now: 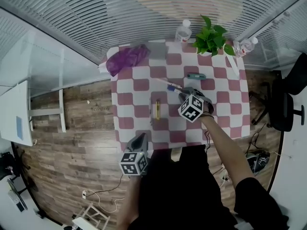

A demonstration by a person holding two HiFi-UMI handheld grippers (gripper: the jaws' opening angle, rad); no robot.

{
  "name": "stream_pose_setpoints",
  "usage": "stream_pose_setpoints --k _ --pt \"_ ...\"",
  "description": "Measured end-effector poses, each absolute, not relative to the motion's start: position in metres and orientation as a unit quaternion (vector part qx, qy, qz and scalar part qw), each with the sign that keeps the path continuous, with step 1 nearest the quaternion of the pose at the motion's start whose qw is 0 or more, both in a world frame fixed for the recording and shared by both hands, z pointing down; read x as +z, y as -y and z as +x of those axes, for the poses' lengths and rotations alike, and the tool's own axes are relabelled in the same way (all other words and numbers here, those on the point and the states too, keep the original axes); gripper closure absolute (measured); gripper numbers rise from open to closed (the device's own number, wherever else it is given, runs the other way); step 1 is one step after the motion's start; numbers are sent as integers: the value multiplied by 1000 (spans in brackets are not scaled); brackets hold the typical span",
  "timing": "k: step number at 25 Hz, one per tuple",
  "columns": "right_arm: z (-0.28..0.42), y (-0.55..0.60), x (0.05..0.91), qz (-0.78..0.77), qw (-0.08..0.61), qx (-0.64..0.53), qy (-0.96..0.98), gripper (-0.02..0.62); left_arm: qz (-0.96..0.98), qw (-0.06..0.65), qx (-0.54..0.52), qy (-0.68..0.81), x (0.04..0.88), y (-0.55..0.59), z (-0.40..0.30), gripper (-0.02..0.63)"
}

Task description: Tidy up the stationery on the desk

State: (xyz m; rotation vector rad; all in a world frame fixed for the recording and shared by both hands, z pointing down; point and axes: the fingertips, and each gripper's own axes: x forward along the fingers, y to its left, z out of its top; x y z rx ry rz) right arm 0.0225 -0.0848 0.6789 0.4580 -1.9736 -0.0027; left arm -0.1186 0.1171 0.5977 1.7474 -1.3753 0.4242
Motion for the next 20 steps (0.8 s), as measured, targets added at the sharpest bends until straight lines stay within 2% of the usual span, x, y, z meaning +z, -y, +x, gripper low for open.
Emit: stream_pose_setpoints --k 12,15,20 --pt "19 77 676 200 541 25 817 512 719 418 159 533 589 -109 -106 569" --pt "12 70 657 247 499 93 826 512 720 418 152 532 590 -104 -106 569" --pt "-13 41 639 330 379 275 820 512 722 414 149 534 590 -98 -108 569"
